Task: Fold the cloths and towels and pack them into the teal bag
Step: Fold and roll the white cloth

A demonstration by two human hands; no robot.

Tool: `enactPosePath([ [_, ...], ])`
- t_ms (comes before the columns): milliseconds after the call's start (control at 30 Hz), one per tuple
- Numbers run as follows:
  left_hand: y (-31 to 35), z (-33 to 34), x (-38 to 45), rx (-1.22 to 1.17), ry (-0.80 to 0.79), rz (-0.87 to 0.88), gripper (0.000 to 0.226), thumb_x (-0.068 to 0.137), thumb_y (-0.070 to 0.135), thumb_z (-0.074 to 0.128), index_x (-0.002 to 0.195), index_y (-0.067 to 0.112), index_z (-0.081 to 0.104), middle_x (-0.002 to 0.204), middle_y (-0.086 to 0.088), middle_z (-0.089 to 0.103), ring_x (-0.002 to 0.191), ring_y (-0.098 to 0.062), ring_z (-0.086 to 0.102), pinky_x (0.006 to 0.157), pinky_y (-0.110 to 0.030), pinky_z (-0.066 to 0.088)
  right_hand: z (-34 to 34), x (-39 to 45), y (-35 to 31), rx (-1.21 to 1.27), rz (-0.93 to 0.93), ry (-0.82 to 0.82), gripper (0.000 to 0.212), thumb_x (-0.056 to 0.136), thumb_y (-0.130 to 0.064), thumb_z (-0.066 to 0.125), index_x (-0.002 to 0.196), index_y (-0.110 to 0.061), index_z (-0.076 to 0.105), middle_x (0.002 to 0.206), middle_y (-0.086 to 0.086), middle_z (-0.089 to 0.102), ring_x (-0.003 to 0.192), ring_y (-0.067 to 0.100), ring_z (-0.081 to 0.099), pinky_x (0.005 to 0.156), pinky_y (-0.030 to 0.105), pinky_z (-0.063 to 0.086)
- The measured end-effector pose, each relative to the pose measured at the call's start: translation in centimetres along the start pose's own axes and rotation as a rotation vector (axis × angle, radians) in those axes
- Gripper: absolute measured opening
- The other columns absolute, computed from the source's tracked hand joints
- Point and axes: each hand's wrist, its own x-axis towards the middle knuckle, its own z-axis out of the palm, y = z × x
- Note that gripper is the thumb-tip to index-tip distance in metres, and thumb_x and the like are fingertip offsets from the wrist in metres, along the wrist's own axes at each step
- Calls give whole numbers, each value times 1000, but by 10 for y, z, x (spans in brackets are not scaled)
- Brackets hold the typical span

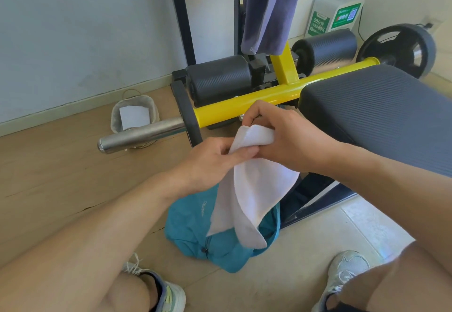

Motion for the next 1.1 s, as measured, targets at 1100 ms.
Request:
enactPosePath([
  [1100, 8, 11, -1, -587, 98, -151, 32, 94, 33, 64, 109, 7, 76, 105, -18, 77, 83, -24, 71, 65, -29, 59, -16, -6, -5, 14, -64, 240, 11, 79, -36, 81, 87, -29, 77, 86, -19, 69, 85, 0, 65, 75, 15, 52],
])
